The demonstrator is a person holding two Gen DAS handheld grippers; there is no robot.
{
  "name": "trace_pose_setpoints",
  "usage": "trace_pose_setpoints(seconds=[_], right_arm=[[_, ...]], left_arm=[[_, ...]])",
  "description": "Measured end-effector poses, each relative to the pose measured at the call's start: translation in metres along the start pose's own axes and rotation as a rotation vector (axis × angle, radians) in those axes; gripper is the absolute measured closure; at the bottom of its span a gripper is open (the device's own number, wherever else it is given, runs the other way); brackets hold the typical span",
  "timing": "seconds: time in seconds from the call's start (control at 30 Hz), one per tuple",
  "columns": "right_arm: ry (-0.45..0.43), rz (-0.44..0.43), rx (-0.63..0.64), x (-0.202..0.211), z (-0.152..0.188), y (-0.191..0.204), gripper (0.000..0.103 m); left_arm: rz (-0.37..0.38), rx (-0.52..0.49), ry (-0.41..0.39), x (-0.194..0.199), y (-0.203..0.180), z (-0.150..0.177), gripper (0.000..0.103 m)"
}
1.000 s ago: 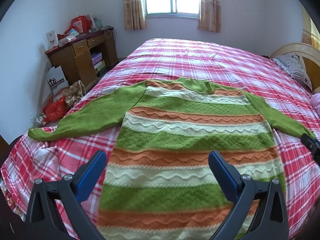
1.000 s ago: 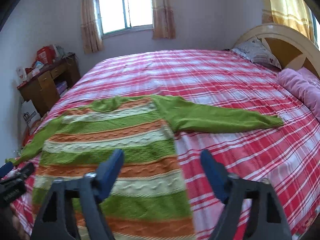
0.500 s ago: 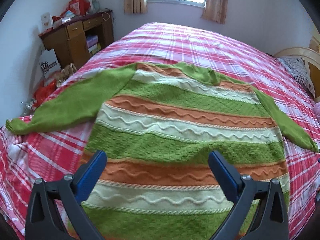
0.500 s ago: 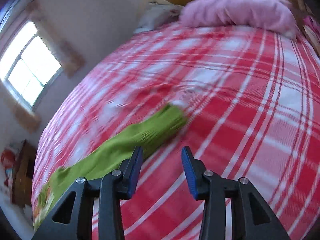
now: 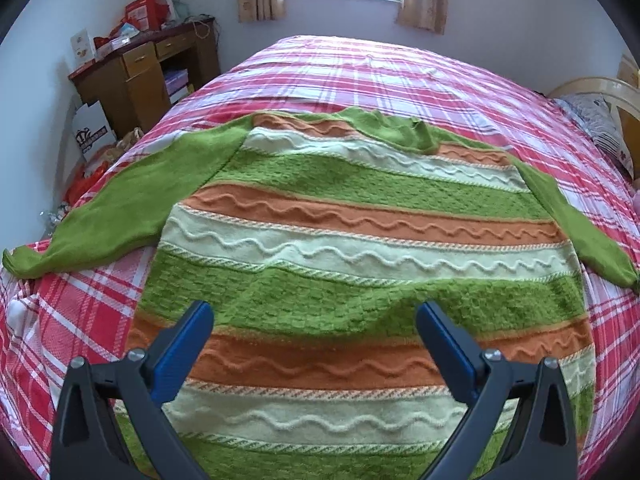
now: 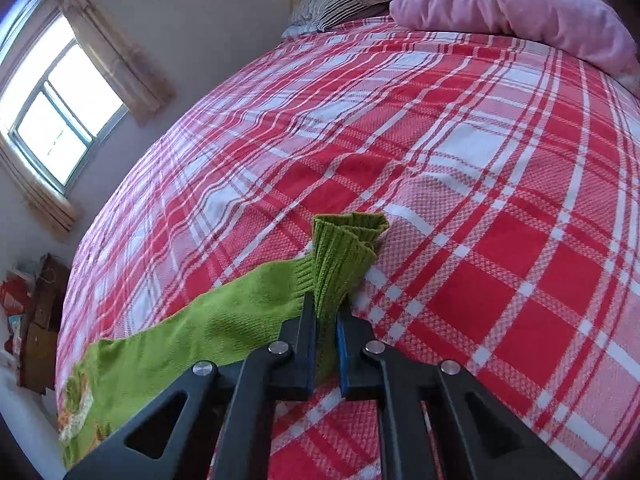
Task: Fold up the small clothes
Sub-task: 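Lift the sleeve and fold it across the sweater body, open right gripper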
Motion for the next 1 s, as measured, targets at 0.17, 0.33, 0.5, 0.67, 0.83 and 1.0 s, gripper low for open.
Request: trace_pose_setpoints(seconds=[0.17, 0.33, 0.5, 0.67, 0.83, 1.0], right_arm=[[-0.048, -0.132, 0.059, 0.05, 0.0, 0.055, 0.096], [-0.03, -0.305, 0.209, 0.099, 0.03, 0.17, 0.096], [0.042, -0.471, 0.372, 0.121, 0.104, 0.295, 0.096], [0.142, -0.563, 0.515, 0.101, 0.208, 0.398, 0.096], [0.22, -0.551, 0.62, 0.055, 0.309, 0.455, 0.096], [0.271, -0.517, 0.701, 0.007, 0.377, 0.476, 0.096]], left_arm=[[0.011, 0.025, -0.039, 0.014, 0.014, -0.003, 0.0], [0.042, 0.07, -0.061, 0.029, 0.039, -0.003, 0.0], [0.046, 0.116, -0.108, 0.043, 0.074, -0.001, 0.0], [-0.013, 0.175, -0.137, 0.05, 0.12, 0.004, 0.0], [-0.043, 0.248, -0.139, 0.046, 0.16, 0.013, 0.0], [-0.082, 0.286, -0.129, 0.035, 0.187, 0.021, 0.0]])
Point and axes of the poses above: each gripper's, at about its wrist camera, not at the fingertips, and x roughly against the way its jaws point, y to its left, z to its underside, the point moved 3 cm from there along -x, roughly the way its jaws point, and after that the axes turned 2 degrees about -x, right-handed, at the moved point
